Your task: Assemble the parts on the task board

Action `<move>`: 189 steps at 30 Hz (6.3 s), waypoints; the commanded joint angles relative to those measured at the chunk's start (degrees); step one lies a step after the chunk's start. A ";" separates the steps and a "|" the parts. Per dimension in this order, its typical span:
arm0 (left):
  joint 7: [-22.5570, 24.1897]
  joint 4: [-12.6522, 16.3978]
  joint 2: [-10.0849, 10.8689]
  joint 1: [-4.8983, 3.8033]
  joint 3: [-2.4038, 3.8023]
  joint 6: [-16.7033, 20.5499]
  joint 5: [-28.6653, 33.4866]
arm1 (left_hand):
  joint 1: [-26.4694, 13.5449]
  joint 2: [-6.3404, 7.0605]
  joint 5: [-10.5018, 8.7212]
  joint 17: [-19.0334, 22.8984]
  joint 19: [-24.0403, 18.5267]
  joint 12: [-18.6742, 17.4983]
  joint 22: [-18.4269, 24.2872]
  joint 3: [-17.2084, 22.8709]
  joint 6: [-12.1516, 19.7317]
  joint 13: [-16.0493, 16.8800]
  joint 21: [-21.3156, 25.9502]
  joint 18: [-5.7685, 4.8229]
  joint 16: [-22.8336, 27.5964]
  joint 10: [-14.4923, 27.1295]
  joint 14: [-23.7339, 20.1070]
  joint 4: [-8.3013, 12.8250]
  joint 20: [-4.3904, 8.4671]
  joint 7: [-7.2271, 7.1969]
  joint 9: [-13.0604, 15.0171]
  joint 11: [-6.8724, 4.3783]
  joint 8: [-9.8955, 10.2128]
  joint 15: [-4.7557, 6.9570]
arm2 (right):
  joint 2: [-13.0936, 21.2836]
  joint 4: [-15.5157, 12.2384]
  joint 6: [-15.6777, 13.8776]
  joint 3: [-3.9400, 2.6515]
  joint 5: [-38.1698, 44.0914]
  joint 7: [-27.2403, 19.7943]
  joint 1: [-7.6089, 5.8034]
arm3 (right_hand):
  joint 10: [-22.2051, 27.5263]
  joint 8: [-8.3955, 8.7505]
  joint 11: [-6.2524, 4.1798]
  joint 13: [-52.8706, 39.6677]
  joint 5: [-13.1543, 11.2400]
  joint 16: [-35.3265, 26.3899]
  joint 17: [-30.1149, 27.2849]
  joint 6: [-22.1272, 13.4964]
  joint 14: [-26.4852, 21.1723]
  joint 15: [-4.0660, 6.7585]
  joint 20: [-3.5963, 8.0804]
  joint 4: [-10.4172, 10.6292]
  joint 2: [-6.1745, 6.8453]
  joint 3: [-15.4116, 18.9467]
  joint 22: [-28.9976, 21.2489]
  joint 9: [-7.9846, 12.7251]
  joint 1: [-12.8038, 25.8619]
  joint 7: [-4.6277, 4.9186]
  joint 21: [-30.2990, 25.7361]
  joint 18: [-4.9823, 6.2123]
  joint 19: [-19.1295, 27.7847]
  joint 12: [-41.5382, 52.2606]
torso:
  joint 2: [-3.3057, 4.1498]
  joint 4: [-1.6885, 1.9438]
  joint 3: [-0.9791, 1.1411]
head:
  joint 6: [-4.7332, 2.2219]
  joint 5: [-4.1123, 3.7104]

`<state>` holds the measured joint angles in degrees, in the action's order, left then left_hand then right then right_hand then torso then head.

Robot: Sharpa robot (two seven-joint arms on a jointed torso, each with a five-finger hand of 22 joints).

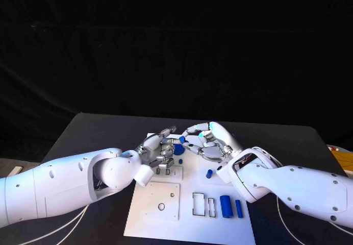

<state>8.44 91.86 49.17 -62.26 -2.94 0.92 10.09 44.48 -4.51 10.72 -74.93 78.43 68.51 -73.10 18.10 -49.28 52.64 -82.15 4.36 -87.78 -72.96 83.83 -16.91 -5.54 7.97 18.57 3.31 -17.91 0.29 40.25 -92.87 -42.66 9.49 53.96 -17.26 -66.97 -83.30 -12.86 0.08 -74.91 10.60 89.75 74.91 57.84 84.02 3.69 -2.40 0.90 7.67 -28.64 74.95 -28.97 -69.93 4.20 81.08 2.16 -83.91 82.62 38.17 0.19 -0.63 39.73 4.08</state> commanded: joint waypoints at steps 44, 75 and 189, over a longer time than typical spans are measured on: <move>0.76 -1.24 0.67 -0.01 0.06 -2.55 0.07 | 0.14 -1.34 0.42 -11.32 1.41 1.58 -1.64 -1.07 -3.46 2.73 -1.01 -0.95 -0.60 -2.15 5.14 0.04 0.31 -0.44 0.33 -0.40 -0.96 0.47 | 0.52 0.59 -0.17 -0.01 1.02 -0.44 0.28 | 0.15 -0.38 0.61 -7.18 -0.04 0.25 15.09 1.19 5.98 -0.70 -0.63 0.47 -0.22 0.21 12.18 -1.24 -0.09 0.79 -0.12 -0.34 -2.65 -0.27 | -0.05 -0.07 -0.03 | 0.57 0.12; -2.47 -2.18 1.51 -0.04 0.07 6.10 -2.11 | 3.20 -0.31 0.50 -8.53 0.00 -4.39 0.26 -2.02 -0.54 -5.68 -0.15 -0.52 0.61 3.03 4.31 0.00 -0.38 0.96 -0.41 0.82 1.74 -0.50 | 1.37 0.44 0.56 -0.01 0.40 0.57 0.38 | 0.17 -0.25 0.71 -7.18 -0.92 0.25 15.09 1.08 5.98 -0.83 -0.80 0.99 -0.17 0.49 12.18 -1.30 0.13 0.88 -0.24 -0.31 -2.62 -0.28 | -0.06 -0.10 -0.03 | 0.65 0.16; 7.54 -1.40 6.64 -4.04 1.27 12.25 3.75 | 14.30 -1.79 1.08 39.64 -15.77 -35.24 62.61 -11.56 13.23 -39.11 60.40 6.07 58.69 23.83 -22.08 0.10 -5.20 5.65 -1.89 6.09 -11.28 -5.70 | -16.48 9.37 42.38 1.06 42.94 20.93 -1.57 | 2.83 6.89 0.04 -5.00 -1.76 0.22 15.04 -5.44 5.97 -0.33 -0.64 -3.86 2.64 -1.27 11.03 1.74 -5.04 1.23 -5.75 0.70 -0.75 -2.40 | 0.08 0.26 -0.40 | 4.88 1.86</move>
<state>15.47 90.31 55.94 -66.19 -1.74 13.17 13.72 58.33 -6.26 11.51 -35.23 62.15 33.27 -10.54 6.89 -36.46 13.61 -22.01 9.75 -28.79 -49.35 62.02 -16.91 -10.75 10.12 16.76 9.21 -28.98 -5.34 23.89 -83.55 -1.72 10.51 95.70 3.77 -68.64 -80.52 -5.73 0.37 -74.95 9.09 89.75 74.94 52.11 83.93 2.98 -3.39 -2.71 10.56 -29.82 74.93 -27.17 -74.51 5.43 75.05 2.16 -84.10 79.88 38.22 0.43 -1.01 44.53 5.98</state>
